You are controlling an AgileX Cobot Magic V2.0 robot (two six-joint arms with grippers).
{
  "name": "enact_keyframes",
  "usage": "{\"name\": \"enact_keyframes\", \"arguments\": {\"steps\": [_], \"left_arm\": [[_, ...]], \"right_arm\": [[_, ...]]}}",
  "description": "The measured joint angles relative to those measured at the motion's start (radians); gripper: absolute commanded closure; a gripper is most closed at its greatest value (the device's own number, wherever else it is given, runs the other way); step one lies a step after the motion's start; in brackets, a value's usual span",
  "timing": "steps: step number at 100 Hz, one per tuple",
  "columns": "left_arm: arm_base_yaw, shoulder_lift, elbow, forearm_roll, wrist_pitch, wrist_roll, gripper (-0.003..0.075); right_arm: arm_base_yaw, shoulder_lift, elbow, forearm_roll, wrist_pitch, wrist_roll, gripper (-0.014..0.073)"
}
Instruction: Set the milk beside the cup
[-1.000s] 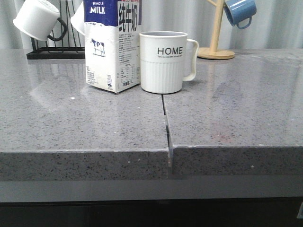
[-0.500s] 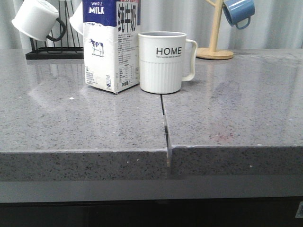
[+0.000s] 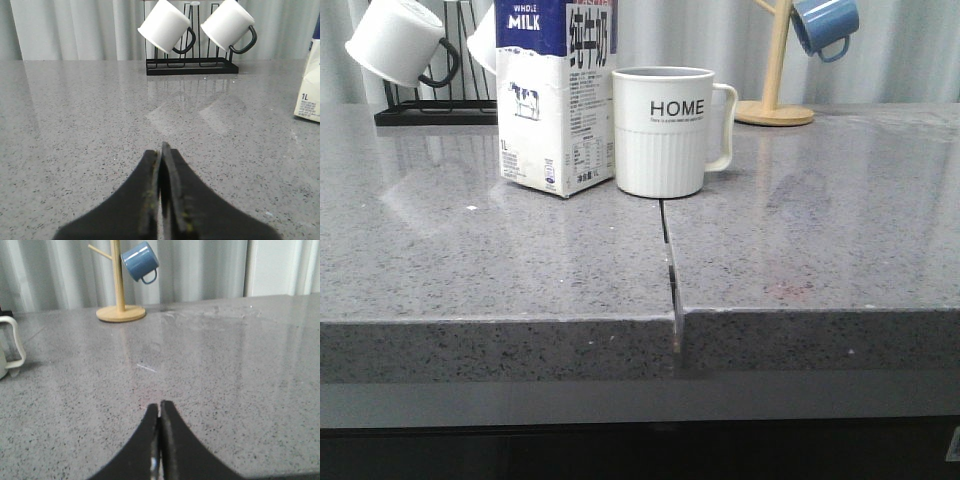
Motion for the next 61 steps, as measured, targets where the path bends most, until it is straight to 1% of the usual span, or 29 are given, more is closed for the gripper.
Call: {"name": "enact_keyframes", "arguments": {"steps": [61], "left_arm": [[0.0, 0.0, 0.0, 0.0, 0.0, 0.0, 0.0741]], "right_arm": [[-0.004, -0.002, 0.004, -0.005, 0.015, 0.0, 0.0643]]}}
